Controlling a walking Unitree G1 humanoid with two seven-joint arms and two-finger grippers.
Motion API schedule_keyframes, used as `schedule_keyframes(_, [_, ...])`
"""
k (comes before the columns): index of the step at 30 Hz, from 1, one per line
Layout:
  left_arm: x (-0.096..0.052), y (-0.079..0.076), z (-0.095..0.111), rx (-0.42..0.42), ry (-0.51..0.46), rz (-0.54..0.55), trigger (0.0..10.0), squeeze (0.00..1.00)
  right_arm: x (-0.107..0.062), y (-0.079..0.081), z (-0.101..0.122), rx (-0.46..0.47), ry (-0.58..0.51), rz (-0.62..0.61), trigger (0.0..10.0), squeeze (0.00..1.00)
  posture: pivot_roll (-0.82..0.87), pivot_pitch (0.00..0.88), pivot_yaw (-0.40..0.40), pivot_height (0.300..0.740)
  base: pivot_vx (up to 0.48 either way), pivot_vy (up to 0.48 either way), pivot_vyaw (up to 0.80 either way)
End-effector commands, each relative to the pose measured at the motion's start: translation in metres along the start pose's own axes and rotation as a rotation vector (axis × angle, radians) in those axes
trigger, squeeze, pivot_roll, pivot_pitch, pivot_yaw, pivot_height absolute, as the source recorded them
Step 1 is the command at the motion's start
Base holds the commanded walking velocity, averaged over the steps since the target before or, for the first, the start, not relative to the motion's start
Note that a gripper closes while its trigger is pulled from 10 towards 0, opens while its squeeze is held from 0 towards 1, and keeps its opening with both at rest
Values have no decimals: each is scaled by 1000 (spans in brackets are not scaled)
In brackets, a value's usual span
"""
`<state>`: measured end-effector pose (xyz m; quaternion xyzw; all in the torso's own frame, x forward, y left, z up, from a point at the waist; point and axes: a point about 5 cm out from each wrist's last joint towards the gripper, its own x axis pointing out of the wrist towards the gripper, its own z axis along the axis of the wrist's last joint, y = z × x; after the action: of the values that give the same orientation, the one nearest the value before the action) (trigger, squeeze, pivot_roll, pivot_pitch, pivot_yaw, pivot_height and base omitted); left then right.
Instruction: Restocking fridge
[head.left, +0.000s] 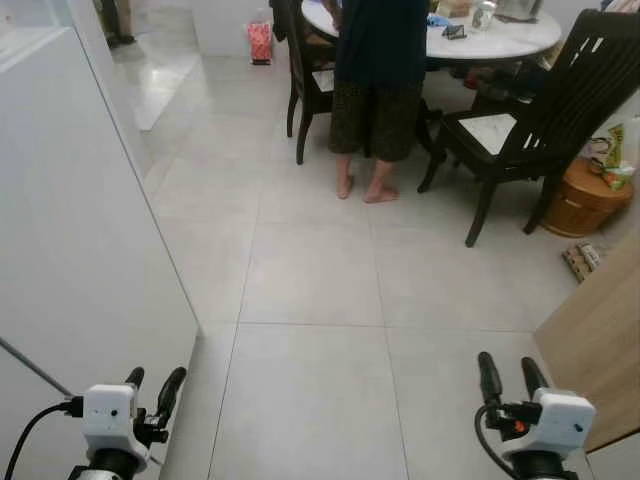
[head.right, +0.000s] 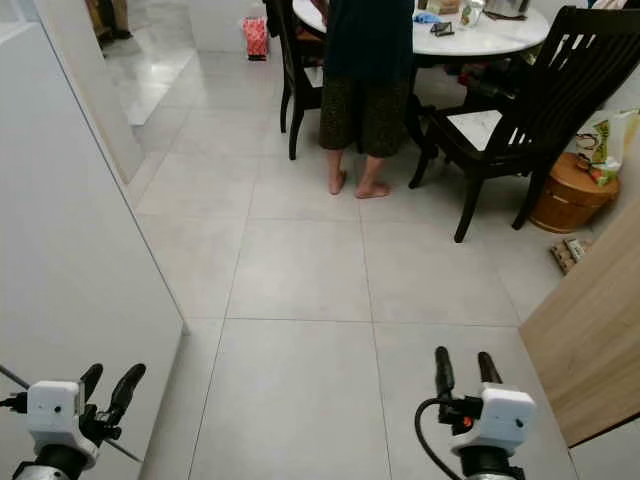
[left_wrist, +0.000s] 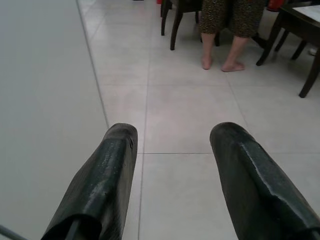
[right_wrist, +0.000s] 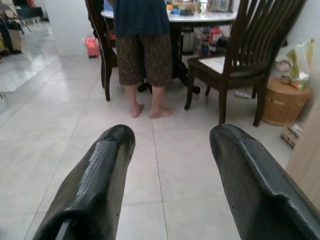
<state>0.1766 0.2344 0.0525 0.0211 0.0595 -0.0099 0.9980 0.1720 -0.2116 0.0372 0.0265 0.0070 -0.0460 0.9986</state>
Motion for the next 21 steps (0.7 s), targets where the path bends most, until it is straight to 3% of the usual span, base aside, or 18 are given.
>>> schedule_keyframes(1, [-3, 0, 0, -5, 19, 1, 10000, 0, -3, -4, 2, 15, 7, -27, 10000, 0, -192, 0, -3, 740, 0, 0, 0])
schedule_keyframes(7, [-3, 8, -10, 29, 97, 47, 10000, 0, -9, -14, -23, 11, 151, -48, 10000, 0, -178, 0, -7, 740, 0, 0, 0])
schedule_keyframes(10, [-5, 16, -10, 15, 115, 147, 10000, 0, -4, -14, -30, 3, 195, -14, 10000, 0, -140, 0, -19, 740, 0, 0, 0])
schedule_keyframes(14, [-10, 17, -9, 25, 113, 154, 10000, 0, 8, -11, -31, 20, 201, 9, 10000, 0, -111, 0, -32, 740, 0, 0, 0])
schedule_keyframes(21, [-9, 24, -7, -14, 110, 213, 10000, 0, 40, 8, -39, 24, 237, 133, 10000, 0, -43, 0, -51, 740, 0, 0, 0])
